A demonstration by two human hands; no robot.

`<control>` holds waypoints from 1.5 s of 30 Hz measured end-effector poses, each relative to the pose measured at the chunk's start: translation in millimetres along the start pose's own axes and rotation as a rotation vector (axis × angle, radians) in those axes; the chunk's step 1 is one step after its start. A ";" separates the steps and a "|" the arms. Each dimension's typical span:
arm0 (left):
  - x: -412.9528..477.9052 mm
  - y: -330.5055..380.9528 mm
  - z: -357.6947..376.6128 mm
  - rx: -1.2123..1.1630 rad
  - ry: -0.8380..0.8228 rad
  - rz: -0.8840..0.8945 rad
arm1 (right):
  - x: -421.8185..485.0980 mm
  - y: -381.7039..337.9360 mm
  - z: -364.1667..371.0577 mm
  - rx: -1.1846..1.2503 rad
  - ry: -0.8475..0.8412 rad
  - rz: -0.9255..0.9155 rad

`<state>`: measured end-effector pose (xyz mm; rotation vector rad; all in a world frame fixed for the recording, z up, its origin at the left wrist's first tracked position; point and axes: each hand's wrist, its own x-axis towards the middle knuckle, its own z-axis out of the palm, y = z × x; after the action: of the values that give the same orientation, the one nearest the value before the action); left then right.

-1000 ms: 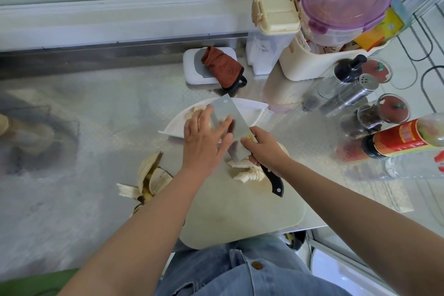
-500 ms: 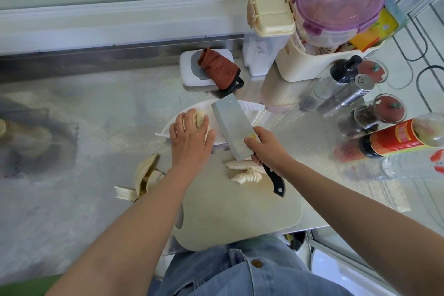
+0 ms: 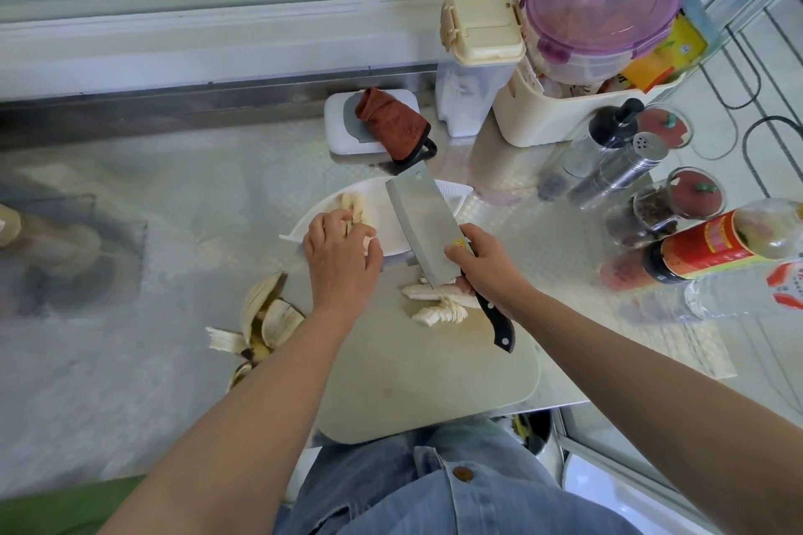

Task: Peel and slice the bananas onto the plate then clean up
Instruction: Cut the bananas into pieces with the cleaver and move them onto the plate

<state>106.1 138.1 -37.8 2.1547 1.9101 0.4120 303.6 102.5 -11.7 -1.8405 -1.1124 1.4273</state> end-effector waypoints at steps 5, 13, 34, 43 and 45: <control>-8.5 16.8 -14.9 -0.514 -0.023 -0.297 | -11.0 5.5 -2.5 -0.262 0.190 -0.263; -11.1 42.0 -32.3 -1.086 -0.035 -0.735 | -26.3 -0.6 12.9 -0.820 0.193 -0.629; 5.8 -34.8 -34.4 -0.266 -0.147 -0.068 | 1.5 -3.1 4.4 -0.866 0.010 -0.677; 29.1 -49.5 -44.2 -0.303 -0.164 0.042 | 24.5 -13.3 16.8 -0.874 0.027 -0.683; 29.5 -46.1 -40.8 -0.252 -0.227 0.198 | 27.0 -14.9 19.4 -0.897 0.027 -0.705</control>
<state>52.0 172.5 -14.5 2.1261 1.4491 0.3992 283.4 132.1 -18.4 -1.6399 -2.3295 0.4968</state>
